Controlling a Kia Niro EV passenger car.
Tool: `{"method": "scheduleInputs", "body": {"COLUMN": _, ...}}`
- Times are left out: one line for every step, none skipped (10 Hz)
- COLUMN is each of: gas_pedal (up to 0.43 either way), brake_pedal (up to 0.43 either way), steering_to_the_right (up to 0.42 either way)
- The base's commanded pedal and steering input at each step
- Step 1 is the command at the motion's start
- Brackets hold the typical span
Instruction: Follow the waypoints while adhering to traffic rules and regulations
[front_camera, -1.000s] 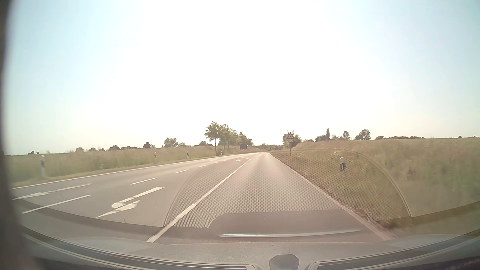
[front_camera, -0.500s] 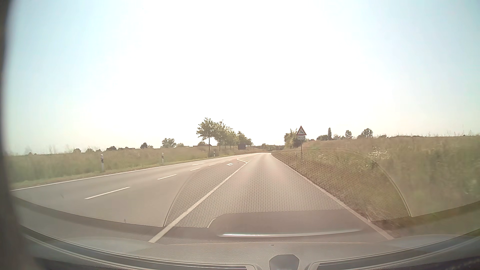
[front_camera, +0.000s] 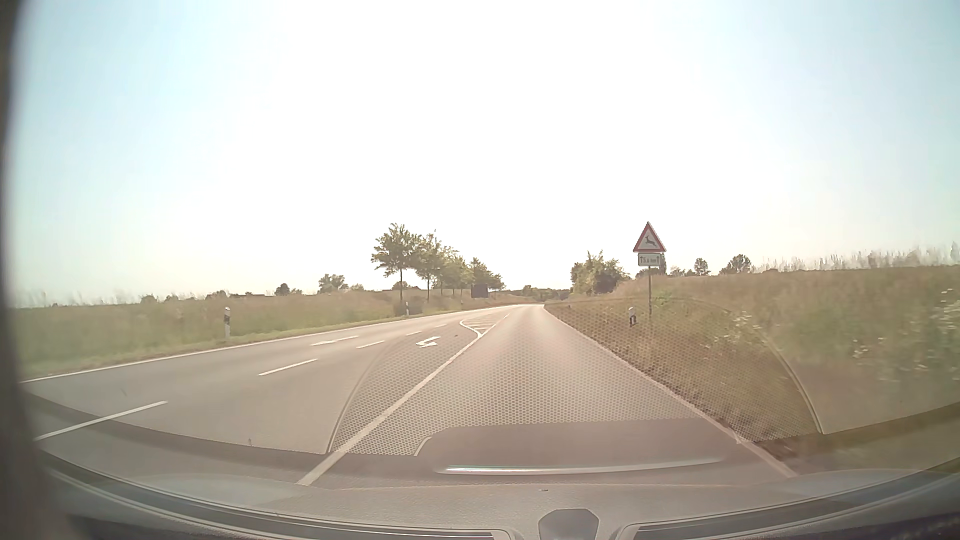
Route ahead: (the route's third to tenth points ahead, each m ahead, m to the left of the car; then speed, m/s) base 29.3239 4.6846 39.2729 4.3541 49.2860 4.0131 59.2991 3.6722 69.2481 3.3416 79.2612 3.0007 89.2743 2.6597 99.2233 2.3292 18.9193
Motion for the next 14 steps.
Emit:
{"method": "scheduleInputs", "body": {"gas_pedal": 0.189, "brake_pedal": 0.006, "steering_to_the_right": 0.003}}
{"method": "scheduleInputs", "body": {"gas_pedal": 0.189, "brake_pedal": 0.006, "steering_to_the_right": 0.003}}
{"method": "scheduleInputs", "body": {"gas_pedal": 0.189, "brake_pedal": 0.006, "steering_to_the_right": 0.004}}
{"method": "scheduleInputs", "body": {"gas_pedal": 0.189, "brake_pedal": 0.006, "steering_to_the_right": 0.004}}
{"method": "scheduleInputs", "body": {"gas_pedal": 0.189, "brake_pedal": 0.006, "steering_to_the_right": 0.004}}
{"method": "scheduleInputs", "body": {"gas_pedal": 0.189, "brake_pedal": 0.006, "steering_to_the_right": 0.005}}
{"method": "scheduleInputs", "body": {"gas_pedal": 0.189, "brake_pedal": 0.006, "steering_to_the_right": 0.005}}
{"method": "scheduleInputs", "body": {"gas_pedal": 0.189, "brake_pedal": 0.006, "steering_to_the_right": 0.005}}
{"method": "scheduleInputs", "body": {"gas_pedal": 0.189, "brake_pedal": 0.006, "steering_to_the_right": 0.005}}
{"method": "scheduleInputs", "body": {"gas_pedal": 0.189, "brake_pedal": 0.006, "steering_to_the_right": 0.005}}
{"method": "scheduleInputs", "body": {"gas_pedal": 0.189, "brake_pedal": 0.006, "steering_to_the_right": 0.005}}
{"method": "scheduleInputs", "body": {"gas_pedal": 0.189, "brake_pedal": 0.006, "steering_to_the_right": 0.005}}
{"method": "scheduleInputs", "body": {"gas_pedal": 0.189, "brake_pedal": 0.006, "steering_to_the_right": 0.005}}
{"method": "scheduleInputs", "body": {"gas_pedal": 0.189, "brake_pedal": 0.006, "steering_to_the_right": 0.005}}
